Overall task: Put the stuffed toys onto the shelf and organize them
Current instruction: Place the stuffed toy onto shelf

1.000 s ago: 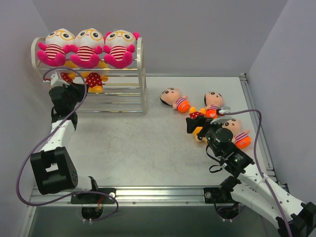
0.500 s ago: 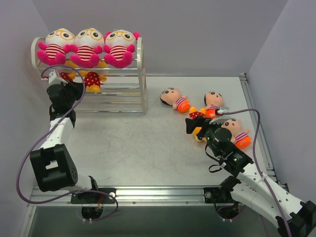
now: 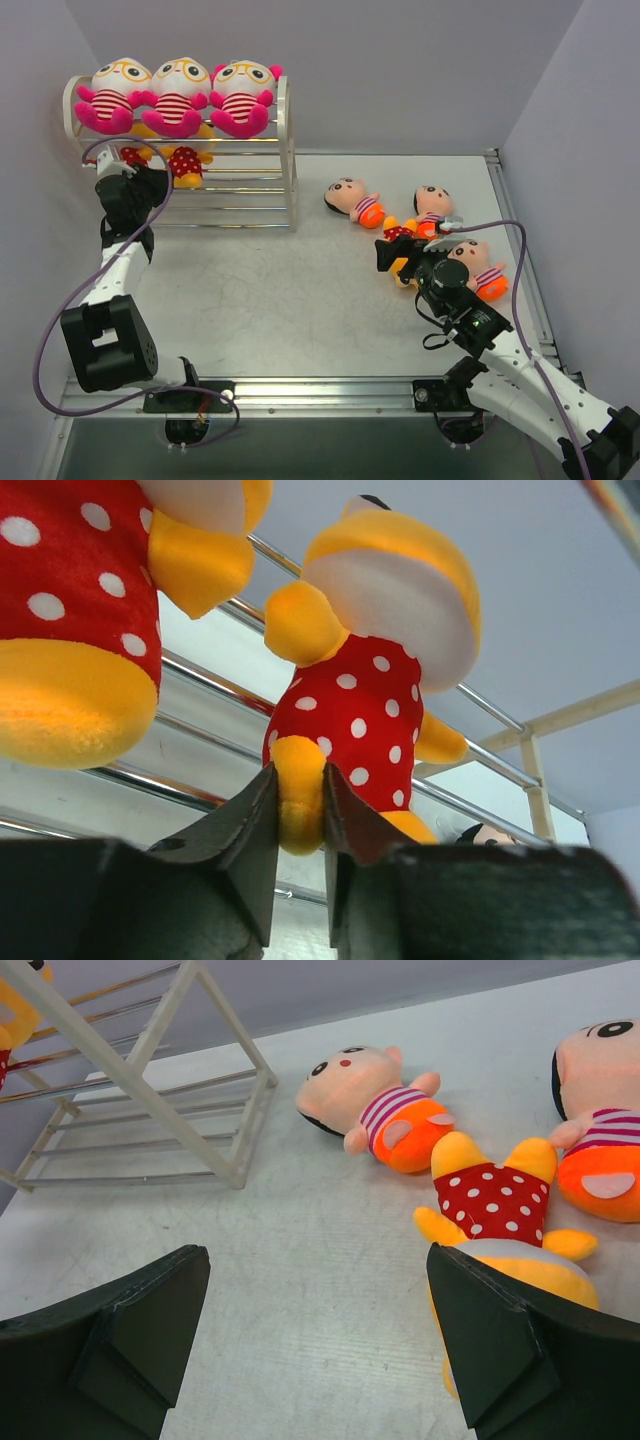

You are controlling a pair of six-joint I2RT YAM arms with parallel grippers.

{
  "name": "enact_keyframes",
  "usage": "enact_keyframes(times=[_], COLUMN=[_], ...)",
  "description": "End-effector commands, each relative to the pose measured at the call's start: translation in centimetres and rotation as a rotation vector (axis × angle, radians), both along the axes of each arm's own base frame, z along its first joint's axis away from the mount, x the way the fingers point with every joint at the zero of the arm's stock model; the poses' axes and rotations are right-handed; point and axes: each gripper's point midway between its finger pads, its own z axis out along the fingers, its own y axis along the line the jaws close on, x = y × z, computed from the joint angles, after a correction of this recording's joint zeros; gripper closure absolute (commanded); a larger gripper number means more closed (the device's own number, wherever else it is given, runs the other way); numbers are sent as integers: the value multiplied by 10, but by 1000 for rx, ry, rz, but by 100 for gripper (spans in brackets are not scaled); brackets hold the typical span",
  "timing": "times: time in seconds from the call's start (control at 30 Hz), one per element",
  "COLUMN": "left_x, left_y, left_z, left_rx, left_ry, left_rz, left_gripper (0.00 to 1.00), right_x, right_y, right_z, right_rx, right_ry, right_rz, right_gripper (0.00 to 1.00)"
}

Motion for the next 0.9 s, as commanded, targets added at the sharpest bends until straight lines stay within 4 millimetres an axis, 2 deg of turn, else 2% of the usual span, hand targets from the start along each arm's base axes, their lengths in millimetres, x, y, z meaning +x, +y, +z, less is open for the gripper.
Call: enact_keyframes(times=[0.0, 0.03, 0.23, 0.33, 0.5, 0.57, 0.7, 0.73, 0.77, 0.83, 0.87], left_x=[-5, -6, -15, -19, -23, -27, -44, -52, -57, -69, -74], left_y=[6, 6, 6, 6, 10, 10, 11, 12, 14, 15, 17], left_z=[29, 31, 43, 47, 38, 41, 47, 54, 51, 61, 60], left_rx=[41, 45, 64, 69, 68, 64, 79, 105, 113, 158, 166], left_ry=[-71, -73, -84, -87, -44, -46, -35, -45, -19, -25, -2], left_rz=[18, 20, 29, 37, 56, 60, 92, 99, 115, 126, 138], left_gripper=[69, 64, 51, 40, 29, 25, 14, 11, 9, 5, 5], right_x=[4, 4, 4, 4, 4, 3, 2, 2, 2, 3, 4], right_y=[1, 1, 2, 3, 3, 3, 0, -1, -2, -2, -2], right_z=[15, 15, 16, 18, 19, 20, 23, 23, 24, 25, 25], right_rx=[23, 22, 24, 25, 25, 26, 25, 24, 23, 21, 20], right_ry=[-48, -47, -46, -46, -44, -42, -44, -42, -44, -41, -42], right_rz=[0, 1, 4, 7, 9, 10, 3, -2, -5, -8, -8], right_gripper=[5, 5, 5, 6, 5, 6, 6, 6, 6, 6, 6])
